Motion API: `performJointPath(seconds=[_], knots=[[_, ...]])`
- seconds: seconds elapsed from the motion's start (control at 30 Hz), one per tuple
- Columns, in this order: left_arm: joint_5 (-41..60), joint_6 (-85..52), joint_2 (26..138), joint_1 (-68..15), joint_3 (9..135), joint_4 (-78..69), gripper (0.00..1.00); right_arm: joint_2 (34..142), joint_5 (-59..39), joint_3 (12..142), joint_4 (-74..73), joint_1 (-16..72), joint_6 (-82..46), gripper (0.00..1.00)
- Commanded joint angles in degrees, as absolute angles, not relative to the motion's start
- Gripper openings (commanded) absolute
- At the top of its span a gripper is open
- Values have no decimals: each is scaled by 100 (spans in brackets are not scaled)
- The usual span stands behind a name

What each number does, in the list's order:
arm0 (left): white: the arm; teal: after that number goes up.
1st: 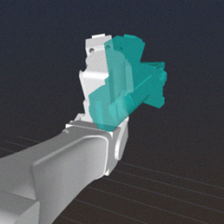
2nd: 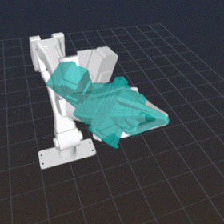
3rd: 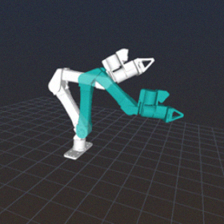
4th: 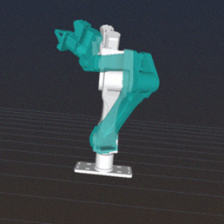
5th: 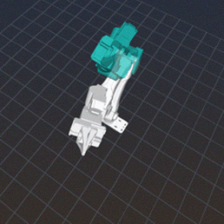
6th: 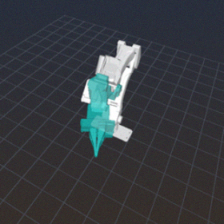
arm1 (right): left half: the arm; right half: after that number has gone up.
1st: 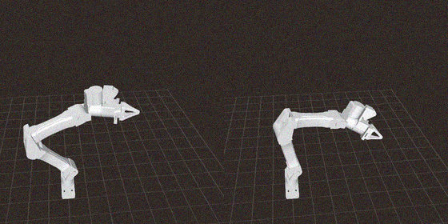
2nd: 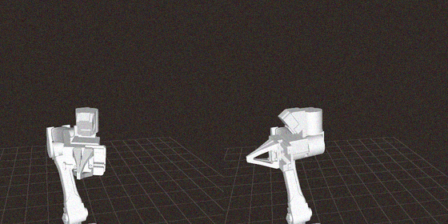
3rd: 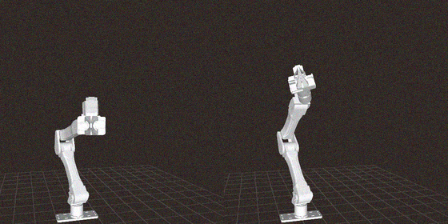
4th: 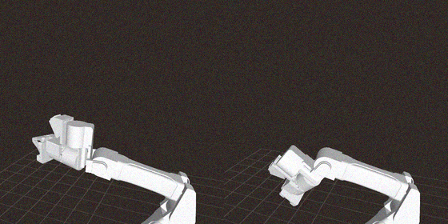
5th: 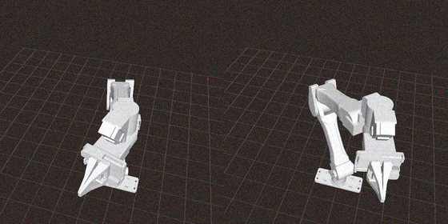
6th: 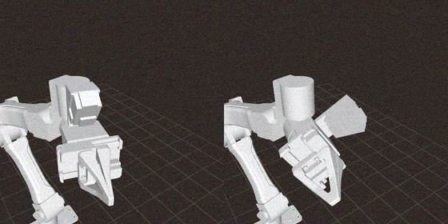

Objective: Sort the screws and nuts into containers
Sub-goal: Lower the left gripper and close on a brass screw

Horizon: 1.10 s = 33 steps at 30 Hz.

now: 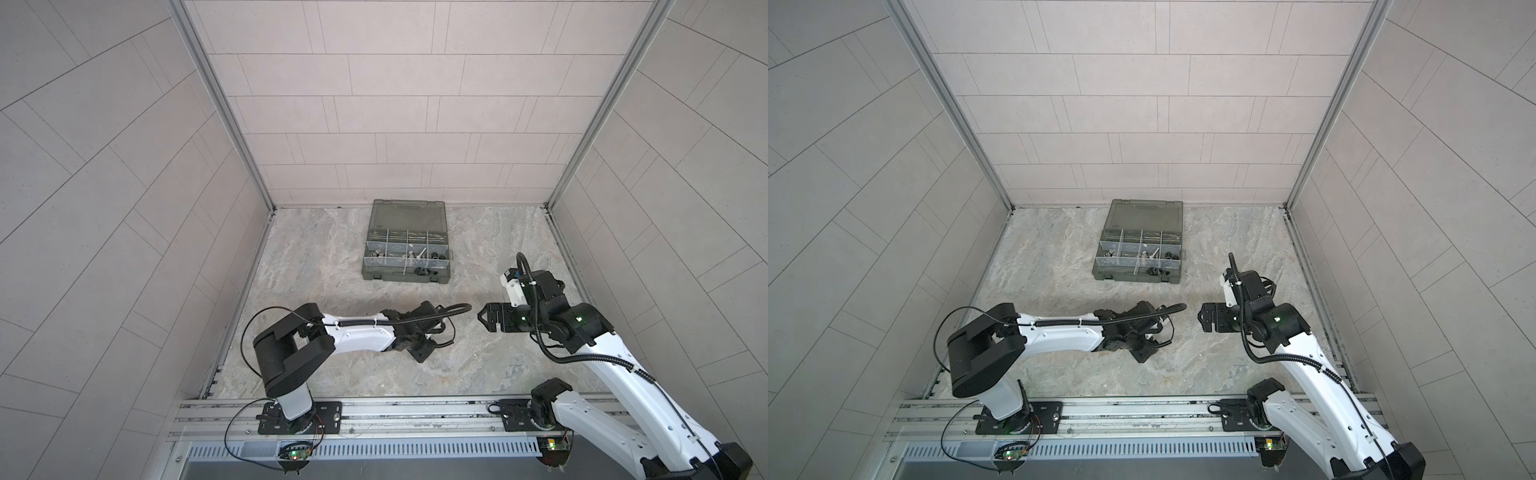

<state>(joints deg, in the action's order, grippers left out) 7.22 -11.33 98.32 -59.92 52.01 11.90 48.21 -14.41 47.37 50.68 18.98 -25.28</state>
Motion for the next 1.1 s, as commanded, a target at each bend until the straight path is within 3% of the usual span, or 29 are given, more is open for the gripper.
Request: performJointPath(seconds=[0.0, 0.53, 1.07], knots=[[793, -949, 10077, -6002, 5377, 1228, 51, 4697, -1486, 4834, 5246, 1803, -2490, 99], [710, -768, 10218, -6026, 5607, 1822, 42, 4719, -1567, 4860, 5292, 1670, -2470, 99], [119, -583, 10726, -6252, 6055, 2298, 17, 4642, -1601, 4857, 5373, 1540, -2467, 99]])
